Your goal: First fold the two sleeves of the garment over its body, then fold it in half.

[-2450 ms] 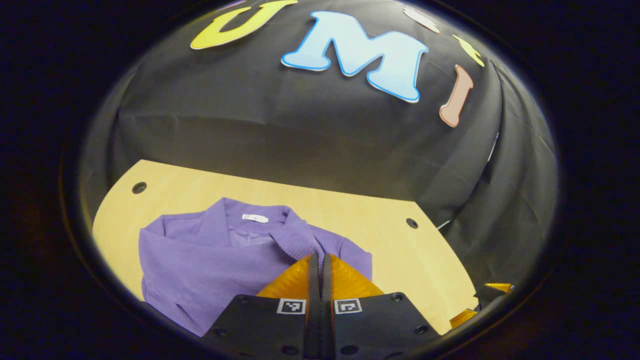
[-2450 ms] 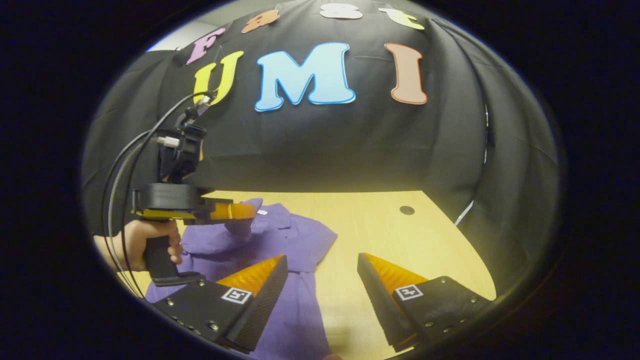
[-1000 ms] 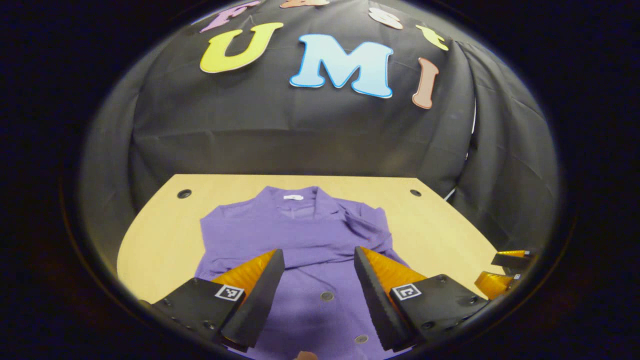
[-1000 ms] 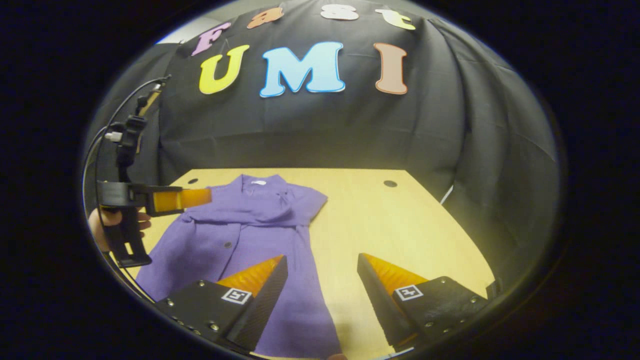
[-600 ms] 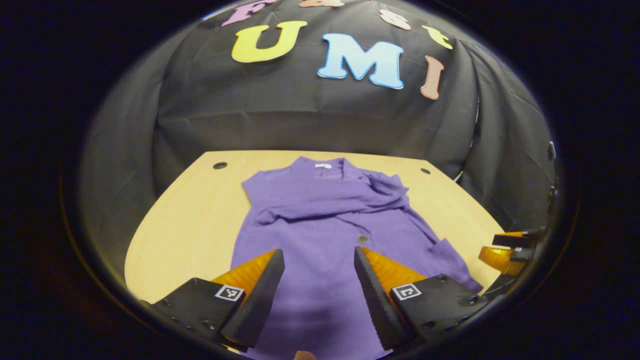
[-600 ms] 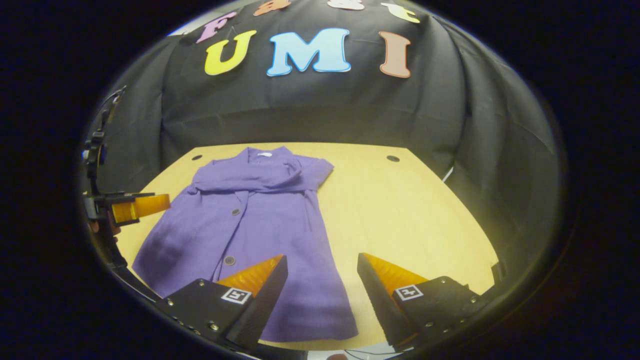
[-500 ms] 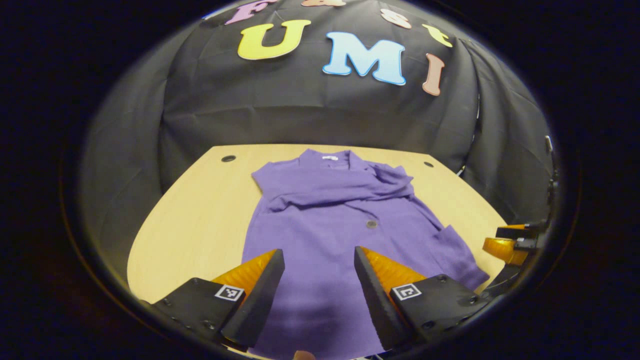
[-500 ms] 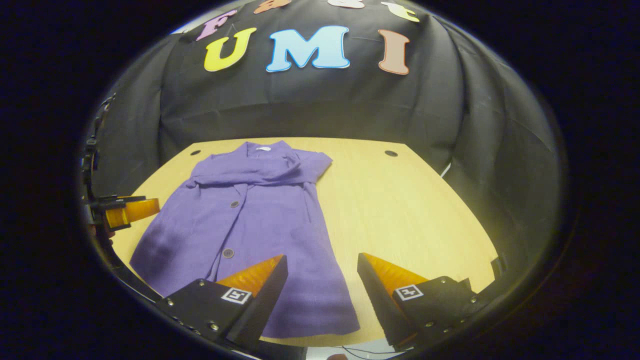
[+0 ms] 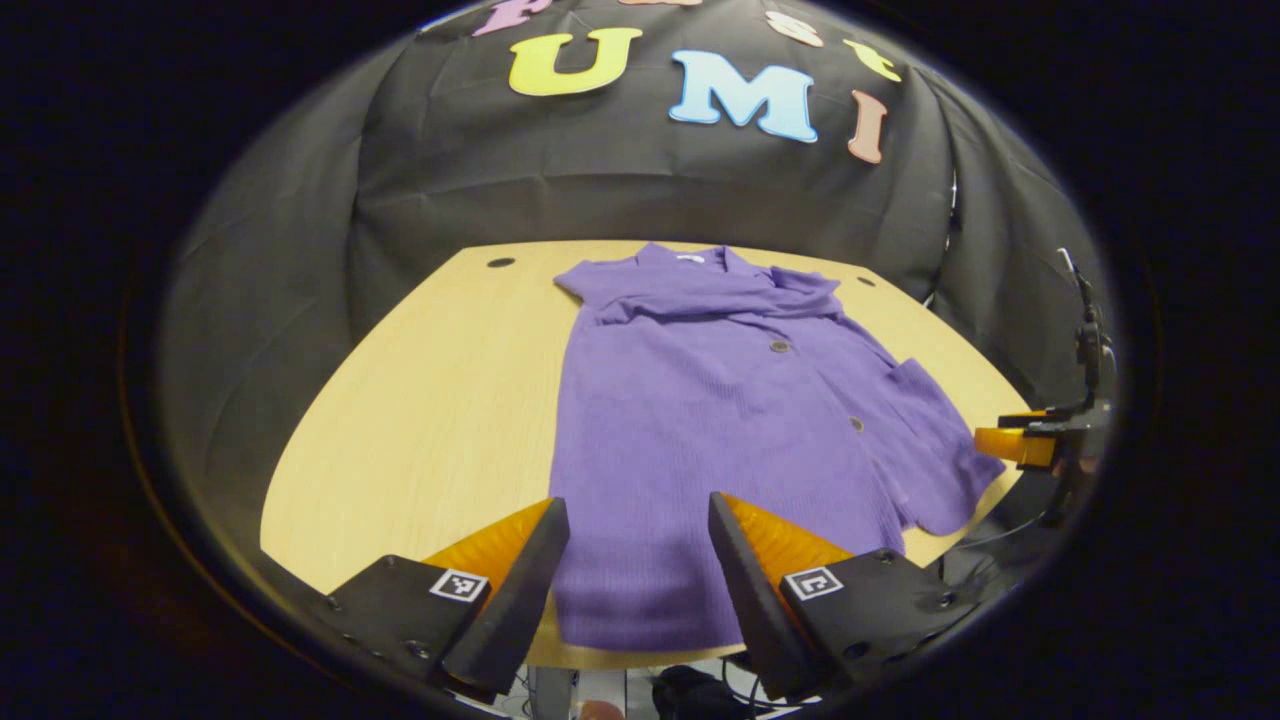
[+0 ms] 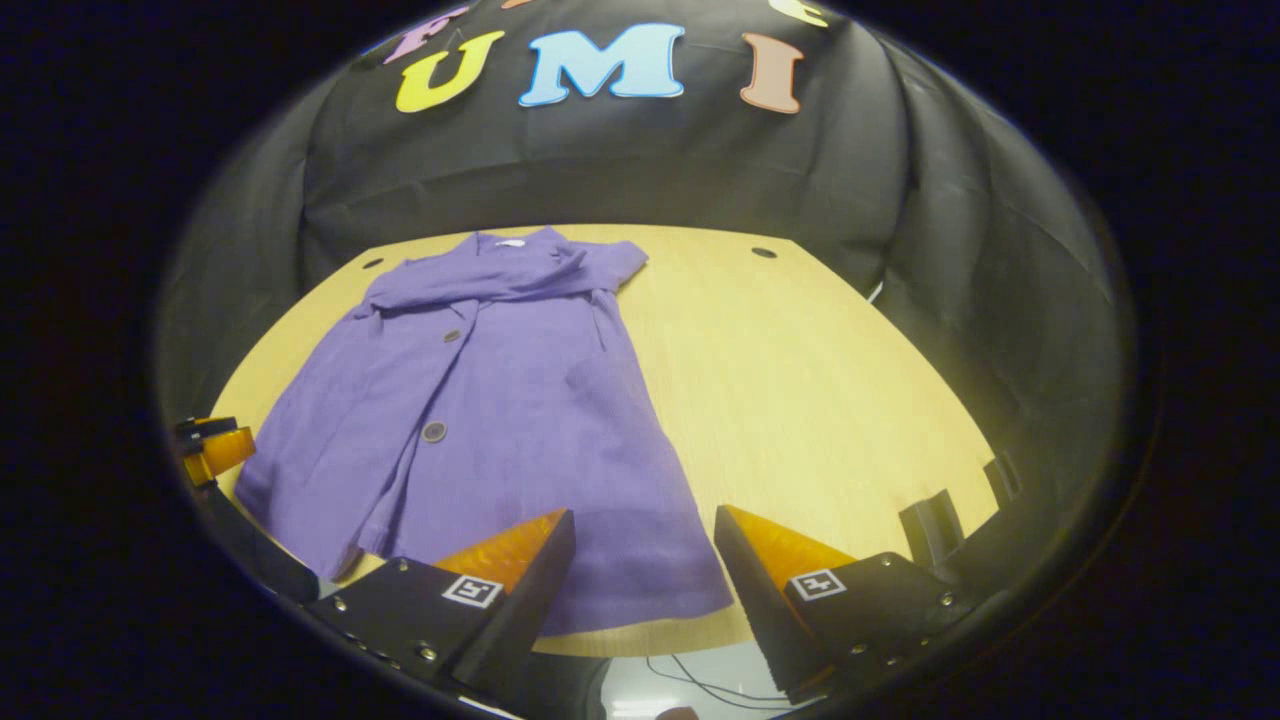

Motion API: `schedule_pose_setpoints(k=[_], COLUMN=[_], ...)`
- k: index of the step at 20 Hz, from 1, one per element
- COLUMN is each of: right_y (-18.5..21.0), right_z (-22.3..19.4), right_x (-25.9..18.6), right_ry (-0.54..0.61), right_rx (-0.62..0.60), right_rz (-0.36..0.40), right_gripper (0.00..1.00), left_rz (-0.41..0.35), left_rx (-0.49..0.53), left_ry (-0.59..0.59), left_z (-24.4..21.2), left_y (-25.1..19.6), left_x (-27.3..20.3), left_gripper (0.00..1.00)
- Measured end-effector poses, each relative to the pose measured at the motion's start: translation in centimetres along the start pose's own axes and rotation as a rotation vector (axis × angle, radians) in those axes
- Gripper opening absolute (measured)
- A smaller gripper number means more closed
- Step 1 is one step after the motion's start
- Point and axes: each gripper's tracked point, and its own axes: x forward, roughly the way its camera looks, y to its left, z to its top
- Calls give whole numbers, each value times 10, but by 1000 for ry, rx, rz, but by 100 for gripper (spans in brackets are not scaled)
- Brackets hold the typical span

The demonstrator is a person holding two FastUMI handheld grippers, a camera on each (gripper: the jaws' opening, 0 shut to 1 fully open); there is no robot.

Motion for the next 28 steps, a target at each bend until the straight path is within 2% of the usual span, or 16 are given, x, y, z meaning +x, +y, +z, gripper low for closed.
schedule_pose_setpoints(k=[1,3,6,10,12,16,18,20,21,22,23,25,26,27,28], right_y=[0,-2,-3,-1,1,1,3,6,9,13,16,24,25,25,27], right_z=[-4,-13,-23,-33,-36,-42,-42,-42,-41,-42,-40,-39,-39,-39,-36], right_x=[0,2,6,9,9,10,11,10,9,10,10,11,12,12,13], right_ry=[11,32,58,86,91,85,73,66,70,75,79,84,90,99,94], right_rx=[0,-2,22,7,-6,62,101,78,72,75,76,82,83,77,73], right_rz=[1,-5,-5,-2,-3,15,20,28,27,39,38,47,39,36,55], right_gripper=[89,88,88,90,92,95,96,95,95,88,76,59,39,38,38], left_rz=[4,5,9,17,28,43,37,29,25,24,15,18,10,17,14], left_rx=[-4,-20,-20,-6,20,53,54,41,33,30,42,6,14,-7,-35], left_ry=[7,14,21,32,25,21,21,19,19,25,30,30,37,42,45], left_z=[-7,-19,-32,-46,-48,-50,-48,-46,-45,-44,-45,-40,-41,-42,-40], left_y=[2,6,9,4,1,-3,-3,-4,-7,-8,-12,-14,-15,-16,-16], left_x=[-2,-4,-5,1,4,7,8,10,11,11,16,15,16,15,14], left_gripper=[89,92,89,95,89,90,87,83,73,63,61,43,34,34,11])
